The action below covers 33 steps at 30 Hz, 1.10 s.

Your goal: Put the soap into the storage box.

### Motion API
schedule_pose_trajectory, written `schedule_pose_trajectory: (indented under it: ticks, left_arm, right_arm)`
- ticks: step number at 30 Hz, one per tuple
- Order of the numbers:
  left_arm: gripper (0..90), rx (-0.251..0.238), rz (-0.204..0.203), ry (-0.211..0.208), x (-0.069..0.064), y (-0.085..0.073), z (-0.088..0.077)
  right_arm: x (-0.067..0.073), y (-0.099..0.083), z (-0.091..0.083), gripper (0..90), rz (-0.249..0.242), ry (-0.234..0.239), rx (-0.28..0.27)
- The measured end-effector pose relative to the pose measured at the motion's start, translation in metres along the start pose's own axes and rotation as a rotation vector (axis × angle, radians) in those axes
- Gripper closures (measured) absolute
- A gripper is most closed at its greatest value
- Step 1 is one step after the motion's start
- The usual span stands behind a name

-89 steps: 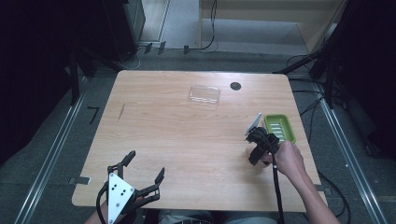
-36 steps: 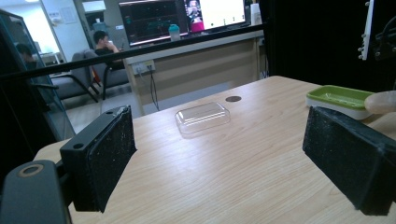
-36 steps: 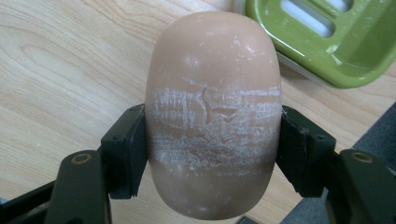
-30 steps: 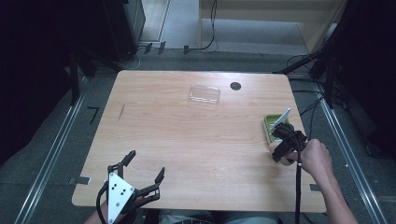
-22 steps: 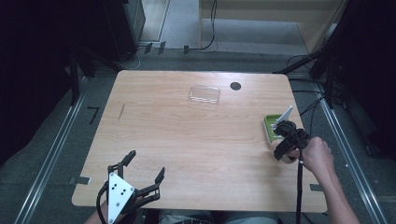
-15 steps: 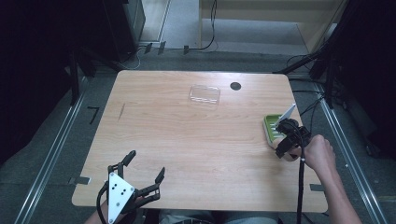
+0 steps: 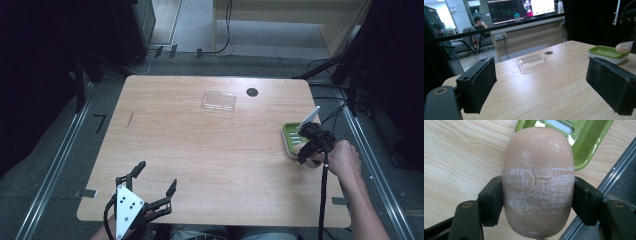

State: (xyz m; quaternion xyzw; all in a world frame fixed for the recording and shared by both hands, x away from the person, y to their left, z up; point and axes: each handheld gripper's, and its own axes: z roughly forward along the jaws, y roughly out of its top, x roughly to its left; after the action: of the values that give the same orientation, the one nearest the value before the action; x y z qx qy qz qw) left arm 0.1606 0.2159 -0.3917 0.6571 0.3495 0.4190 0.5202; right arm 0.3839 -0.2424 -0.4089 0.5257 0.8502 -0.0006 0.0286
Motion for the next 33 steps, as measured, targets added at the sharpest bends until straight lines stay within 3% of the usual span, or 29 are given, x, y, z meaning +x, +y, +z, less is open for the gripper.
schedule_pose_trajectory:
  ticks: [12,33]
  left_arm:
    - [9.9,0.001,0.0,0.001,0.0,0.0,0.0]
    - [9.9,0.002,0.0,0.0,0.0,0.0,0.0]
  right_arm:
    - [-0.005,0.009,-0.002,33.4,0.002,0.001,-0.011]
    - [-0.019,0.029,0.003,33.5,0.055,0.013,-0.023]
